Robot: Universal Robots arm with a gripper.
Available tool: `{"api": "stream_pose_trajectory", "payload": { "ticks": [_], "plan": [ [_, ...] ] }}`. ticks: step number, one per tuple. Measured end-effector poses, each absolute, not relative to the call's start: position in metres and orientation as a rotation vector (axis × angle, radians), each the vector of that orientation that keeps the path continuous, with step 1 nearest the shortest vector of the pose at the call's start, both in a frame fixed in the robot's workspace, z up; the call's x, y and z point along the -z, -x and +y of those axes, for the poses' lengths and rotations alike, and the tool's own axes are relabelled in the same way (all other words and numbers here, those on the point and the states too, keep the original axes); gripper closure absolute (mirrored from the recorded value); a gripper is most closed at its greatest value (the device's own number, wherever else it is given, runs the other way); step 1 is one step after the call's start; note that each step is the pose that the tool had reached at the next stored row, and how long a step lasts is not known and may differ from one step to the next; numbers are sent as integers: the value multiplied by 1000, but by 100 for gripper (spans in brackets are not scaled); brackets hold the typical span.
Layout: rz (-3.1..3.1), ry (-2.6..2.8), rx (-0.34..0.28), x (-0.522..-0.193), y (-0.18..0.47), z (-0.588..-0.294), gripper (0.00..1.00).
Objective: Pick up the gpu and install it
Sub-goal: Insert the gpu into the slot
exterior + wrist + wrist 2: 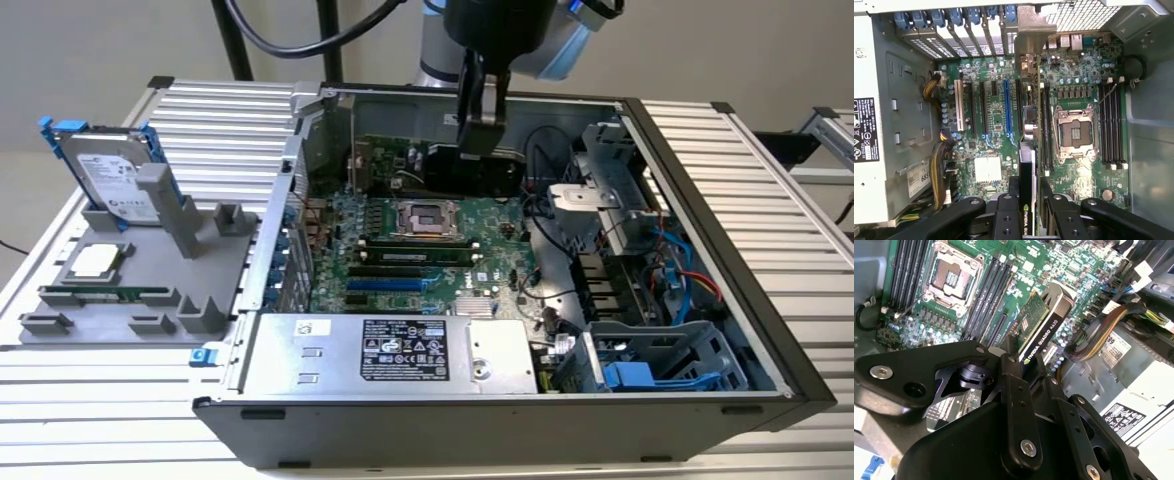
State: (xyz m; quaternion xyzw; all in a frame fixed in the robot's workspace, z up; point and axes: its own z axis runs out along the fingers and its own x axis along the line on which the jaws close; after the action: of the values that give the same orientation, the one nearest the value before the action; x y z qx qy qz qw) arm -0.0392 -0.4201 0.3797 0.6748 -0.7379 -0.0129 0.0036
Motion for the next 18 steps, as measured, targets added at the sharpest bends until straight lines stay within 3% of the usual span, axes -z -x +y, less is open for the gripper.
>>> {"api": "stream_pose_trajectory", "payload": {
  "ticks": [18],
  "plan": [
    [-2313, -2115, 40, -374, 39, -420, 100]
  ]
}}
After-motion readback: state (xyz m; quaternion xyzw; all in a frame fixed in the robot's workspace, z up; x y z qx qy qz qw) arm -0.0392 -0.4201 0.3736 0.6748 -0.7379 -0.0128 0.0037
